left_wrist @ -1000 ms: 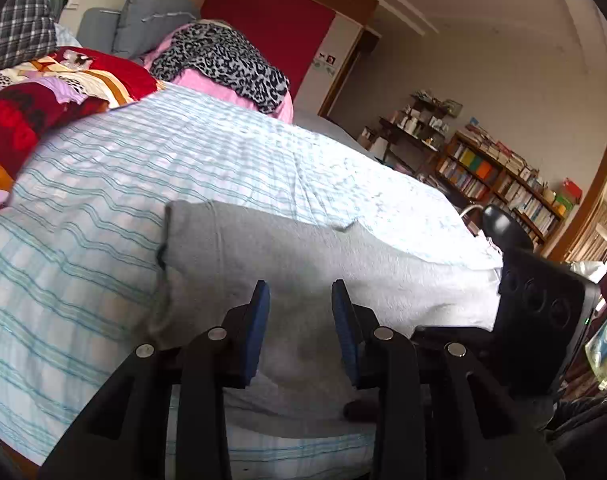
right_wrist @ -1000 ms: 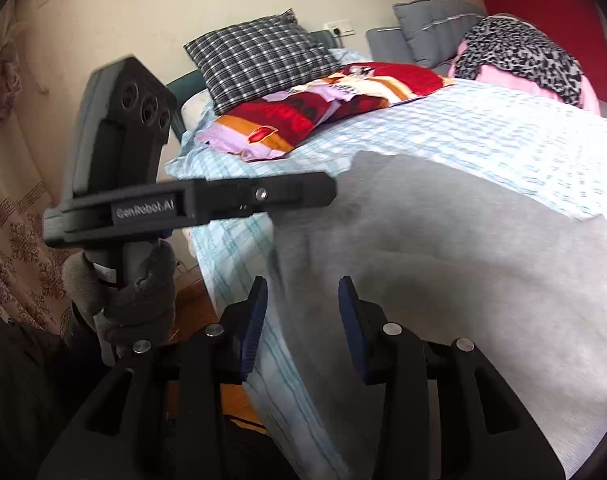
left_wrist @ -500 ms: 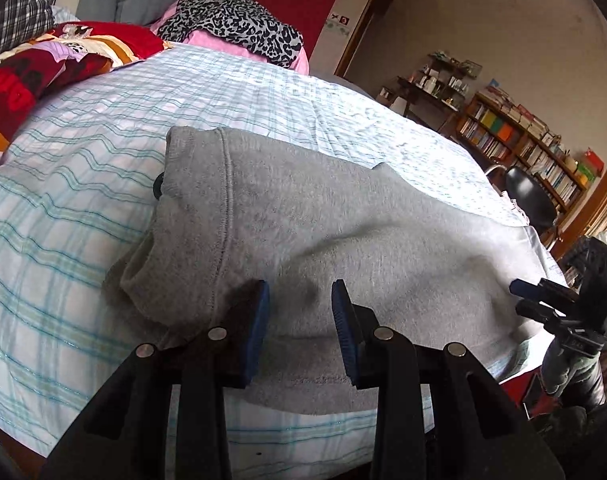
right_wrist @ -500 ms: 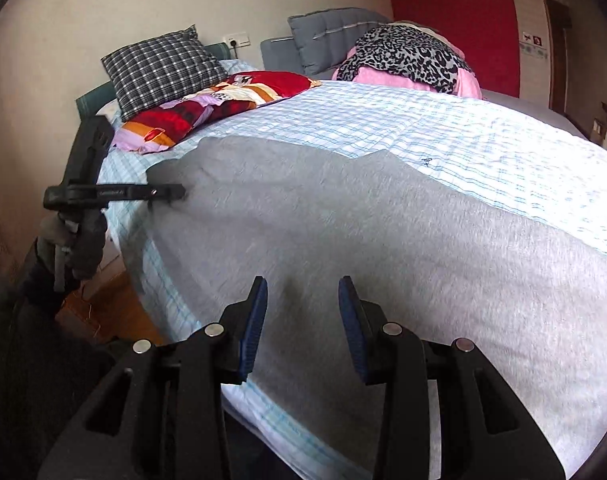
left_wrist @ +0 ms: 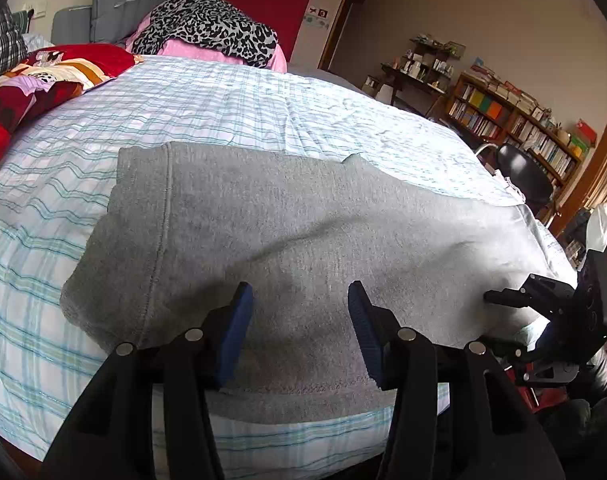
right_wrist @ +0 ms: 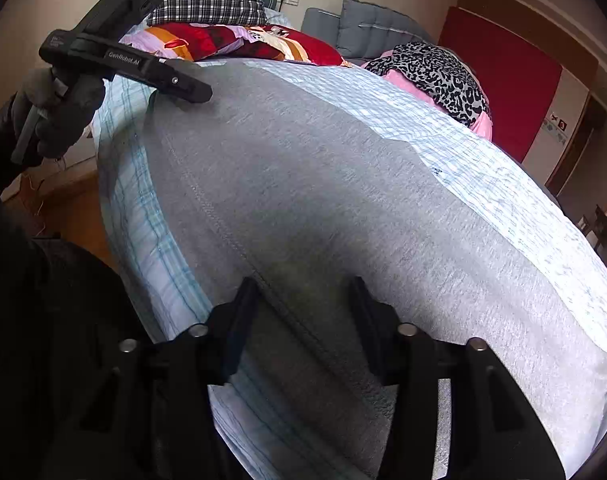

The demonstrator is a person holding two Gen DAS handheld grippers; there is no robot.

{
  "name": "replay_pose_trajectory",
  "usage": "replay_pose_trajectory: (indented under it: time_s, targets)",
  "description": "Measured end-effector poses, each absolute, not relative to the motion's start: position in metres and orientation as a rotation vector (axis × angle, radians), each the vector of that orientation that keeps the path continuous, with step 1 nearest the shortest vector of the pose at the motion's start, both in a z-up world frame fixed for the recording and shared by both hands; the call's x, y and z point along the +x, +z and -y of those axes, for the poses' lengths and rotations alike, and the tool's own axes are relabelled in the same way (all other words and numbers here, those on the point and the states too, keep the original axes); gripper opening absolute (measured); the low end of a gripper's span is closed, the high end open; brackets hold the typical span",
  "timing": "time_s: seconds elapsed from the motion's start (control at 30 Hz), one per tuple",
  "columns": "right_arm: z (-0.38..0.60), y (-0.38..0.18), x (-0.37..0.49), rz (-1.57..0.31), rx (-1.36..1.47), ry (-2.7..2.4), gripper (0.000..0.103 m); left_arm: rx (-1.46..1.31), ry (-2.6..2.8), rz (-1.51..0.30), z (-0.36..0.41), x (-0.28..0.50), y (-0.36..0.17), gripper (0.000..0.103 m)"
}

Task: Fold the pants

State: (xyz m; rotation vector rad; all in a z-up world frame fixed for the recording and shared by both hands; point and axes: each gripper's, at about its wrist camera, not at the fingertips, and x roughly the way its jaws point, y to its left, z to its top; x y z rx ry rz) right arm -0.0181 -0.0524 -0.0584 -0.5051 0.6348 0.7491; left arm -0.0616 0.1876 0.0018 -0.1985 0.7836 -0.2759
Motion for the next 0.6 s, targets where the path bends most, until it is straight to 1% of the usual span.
replay_pose_trajectory:
  time_s: [0.1,0.17,0.37,0.43,0.5,0.6]
  targets:
    - [0.053,-0.053,-0.015,-0.637,-0.48,0.755,0.014,-0.198,-0.273,-0.792,-0.189,-0.059,-0.002,0.05]
    - [0.051,-0.05,-0.018,-0.628,-0.482,0.763,0.01,-0.199,-0.269,-0.798,-0.19,-0.057,-0.004,0.05]
    - [0.067,-0.016,-0.035,-0.594,-0.388,0.85,0.009,-0.201,-0.238,-0.791,-0.2,-0.059,-0.001,0.05]
    - [0.065,-0.023,-0.038,-0.626,-0.413,0.859,0.008,-0.207,-0.226,-0.781,-0.205,-0.06,0.002,0.05]
    - [0.06,-0.041,-0.037,-0.683,-0.446,0.865,0.008,-0.217,-0.228,-0.768,-0.204,-0.061,0.007,0.05]
    - [0.056,-0.06,-0.033,-0.724,-0.445,0.863,0.008,-0.218,-0.289,-0.743,-0.188,-0.058,0.015,0.05]
